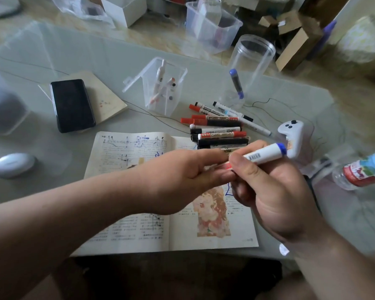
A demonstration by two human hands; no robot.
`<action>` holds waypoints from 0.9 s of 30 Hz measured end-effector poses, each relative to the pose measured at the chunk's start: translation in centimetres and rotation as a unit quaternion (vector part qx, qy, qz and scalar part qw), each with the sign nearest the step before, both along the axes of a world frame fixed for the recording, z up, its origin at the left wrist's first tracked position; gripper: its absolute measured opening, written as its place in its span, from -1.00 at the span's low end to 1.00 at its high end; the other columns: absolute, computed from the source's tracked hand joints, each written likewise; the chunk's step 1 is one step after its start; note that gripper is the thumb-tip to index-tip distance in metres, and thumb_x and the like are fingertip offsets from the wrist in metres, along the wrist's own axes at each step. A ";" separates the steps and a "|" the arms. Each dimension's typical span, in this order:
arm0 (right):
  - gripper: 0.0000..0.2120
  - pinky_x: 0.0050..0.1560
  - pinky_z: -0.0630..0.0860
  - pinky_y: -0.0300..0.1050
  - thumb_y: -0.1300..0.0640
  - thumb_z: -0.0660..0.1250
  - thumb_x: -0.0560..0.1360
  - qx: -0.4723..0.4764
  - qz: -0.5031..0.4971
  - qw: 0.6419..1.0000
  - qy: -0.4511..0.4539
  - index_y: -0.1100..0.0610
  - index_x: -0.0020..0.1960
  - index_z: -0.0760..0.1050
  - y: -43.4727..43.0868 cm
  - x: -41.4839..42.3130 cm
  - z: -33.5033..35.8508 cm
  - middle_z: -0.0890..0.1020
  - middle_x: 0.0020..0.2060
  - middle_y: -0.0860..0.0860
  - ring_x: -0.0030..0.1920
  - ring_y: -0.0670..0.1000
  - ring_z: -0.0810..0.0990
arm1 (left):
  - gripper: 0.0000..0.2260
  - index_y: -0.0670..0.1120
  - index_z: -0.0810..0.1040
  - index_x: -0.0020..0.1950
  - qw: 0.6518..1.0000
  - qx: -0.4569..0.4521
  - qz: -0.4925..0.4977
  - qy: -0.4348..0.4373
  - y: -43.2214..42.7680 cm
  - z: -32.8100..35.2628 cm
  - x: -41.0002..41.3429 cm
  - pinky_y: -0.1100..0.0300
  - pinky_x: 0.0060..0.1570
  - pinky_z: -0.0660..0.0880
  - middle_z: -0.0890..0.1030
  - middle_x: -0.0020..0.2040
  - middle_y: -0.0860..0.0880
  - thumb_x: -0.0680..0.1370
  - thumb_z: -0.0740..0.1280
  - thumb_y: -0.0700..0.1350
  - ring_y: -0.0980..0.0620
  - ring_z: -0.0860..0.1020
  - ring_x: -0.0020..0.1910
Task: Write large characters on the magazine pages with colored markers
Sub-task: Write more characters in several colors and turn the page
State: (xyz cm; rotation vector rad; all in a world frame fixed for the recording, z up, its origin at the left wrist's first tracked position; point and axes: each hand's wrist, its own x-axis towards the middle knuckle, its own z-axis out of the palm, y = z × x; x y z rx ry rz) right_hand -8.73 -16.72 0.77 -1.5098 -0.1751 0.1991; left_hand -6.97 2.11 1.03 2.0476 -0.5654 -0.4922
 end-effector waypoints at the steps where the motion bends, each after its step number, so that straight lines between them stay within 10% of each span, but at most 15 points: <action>1: -0.86 -0.46 0.28 -0.19 0.03 0.42 0.48 0.007 -0.002 1.000 -0.003 0.09 -0.18 0.58 0.0 0.1 -0.2 0.39 -0.52 0.11 -0.51 0.06 0.31 | -0.65 0.21 0.52 0.19 1.000 0.010 -0.003 0.011 0.3 0.0 0.1 0.38 -0.25 0.44 0.56 -0.25 0.19 0.55 0.13 0.31 0.24 0.51 -0.29; 4: -0.87 -0.44 0.26 -0.17 0.11 0.46 0.48 0.022 -0.077 0.996 -0.029 0.04 -0.22 0.57 -0.6 0.6 -1.3 0.35 -0.54 0.08 -0.51 0.05 0.27 | -0.58 0.38 0.45 0.15 0.994 0.053 -0.006 0.094 2.0 0.2 1.0 0.18 0.06 0.49 0.59 -0.07 0.28 0.48 -0.01 0.49 0.31 0.56 -0.06; 10: -0.83 -0.42 0.34 -0.15 0.03 0.44 0.37 -0.072 -0.138 0.986 -0.060 0.01 -0.20 0.45 -1.5 -0.1 -4.5 0.44 -0.43 -0.01 -0.46 -0.01 0.38 | -0.35 0.40 0.14 0.48 0.937 0.348 0.016 0.002 4.3 -1.8 3.0 0.23 -0.16 0.34 0.40 -0.14 0.21 0.46 0.32 0.40 0.17 0.42 -0.19; 14: -0.93 -0.29 0.52 -0.24 0.12 0.39 0.44 -0.195 0.034 0.980 -0.015 0.09 -0.09 0.60 -0.4 -0.1 -5.4 0.65 -0.25 -0.02 -0.23 -0.05 0.62 | -0.16 0.44 0.01 0.51 0.929 0.370 -0.015 -0.013 3.9 -5.3 3.0 0.12 0.06 0.41 0.38 0.29 0.10 0.37 0.43 0.39 0.10 0.35 0.15; 27: -0.86 -0.37 0.51 -0.27 0.13 0.54 0.41 -0.275 0.054 0.960 -0.020 0.03 -0.18 0.58 1.1 0.2 -9.1 0.63 -0.28 -0.06 -0.29 -0.05 0.62 | -0.09 0.41 -0.07 0.55 0.912 0.411 -0.011 -0.007 3.3 -7.7 3.3 0.10 -0.06 0.36 0.34 0.25 -0.01 0.36 0.43 0.39 -0.02 0.36 0.24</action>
